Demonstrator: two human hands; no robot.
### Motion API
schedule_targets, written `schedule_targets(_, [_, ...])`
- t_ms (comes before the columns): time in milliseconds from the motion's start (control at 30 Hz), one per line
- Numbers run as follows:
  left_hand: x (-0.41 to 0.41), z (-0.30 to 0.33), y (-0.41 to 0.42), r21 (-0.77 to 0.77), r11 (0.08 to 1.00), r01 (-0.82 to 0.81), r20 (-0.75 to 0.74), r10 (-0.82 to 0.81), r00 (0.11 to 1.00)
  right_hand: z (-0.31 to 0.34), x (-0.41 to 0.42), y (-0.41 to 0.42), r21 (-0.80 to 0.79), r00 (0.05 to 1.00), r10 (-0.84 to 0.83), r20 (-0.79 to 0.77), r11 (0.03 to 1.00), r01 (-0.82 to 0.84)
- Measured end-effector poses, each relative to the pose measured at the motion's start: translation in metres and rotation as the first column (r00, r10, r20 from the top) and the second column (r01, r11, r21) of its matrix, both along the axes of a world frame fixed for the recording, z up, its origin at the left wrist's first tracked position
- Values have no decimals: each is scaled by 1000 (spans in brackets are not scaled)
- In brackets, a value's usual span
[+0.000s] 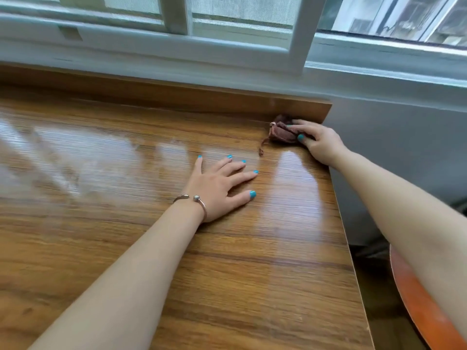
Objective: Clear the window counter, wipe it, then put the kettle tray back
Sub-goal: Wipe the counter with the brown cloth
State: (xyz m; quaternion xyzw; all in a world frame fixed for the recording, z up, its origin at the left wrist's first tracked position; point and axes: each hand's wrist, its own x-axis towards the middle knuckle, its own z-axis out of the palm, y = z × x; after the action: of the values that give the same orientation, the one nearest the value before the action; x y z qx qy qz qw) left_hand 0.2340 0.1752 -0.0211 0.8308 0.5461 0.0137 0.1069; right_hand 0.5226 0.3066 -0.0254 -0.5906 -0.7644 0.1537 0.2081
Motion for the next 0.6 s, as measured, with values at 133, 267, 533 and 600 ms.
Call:
schedule_targets(133, [20,1,-18,-56,979,-197,159,204,966,0,-7,-25,-36,998,-40,51,998,42])
schedule_targets(267, [23,-5,-41,15,974,-227,101,224,969,-2,-10,-105,7,998,61,6,998,-61])
schedule_targets(533, [30,-8,-40,74,973,-217,26,216,976,6,-8,-163,-73,972,130,196,990,-118])
schedule_targets(600, [30,-7,-39,106,966,-237,95,227,969,4,-16,-129,-59,964,46,262,998,-32])
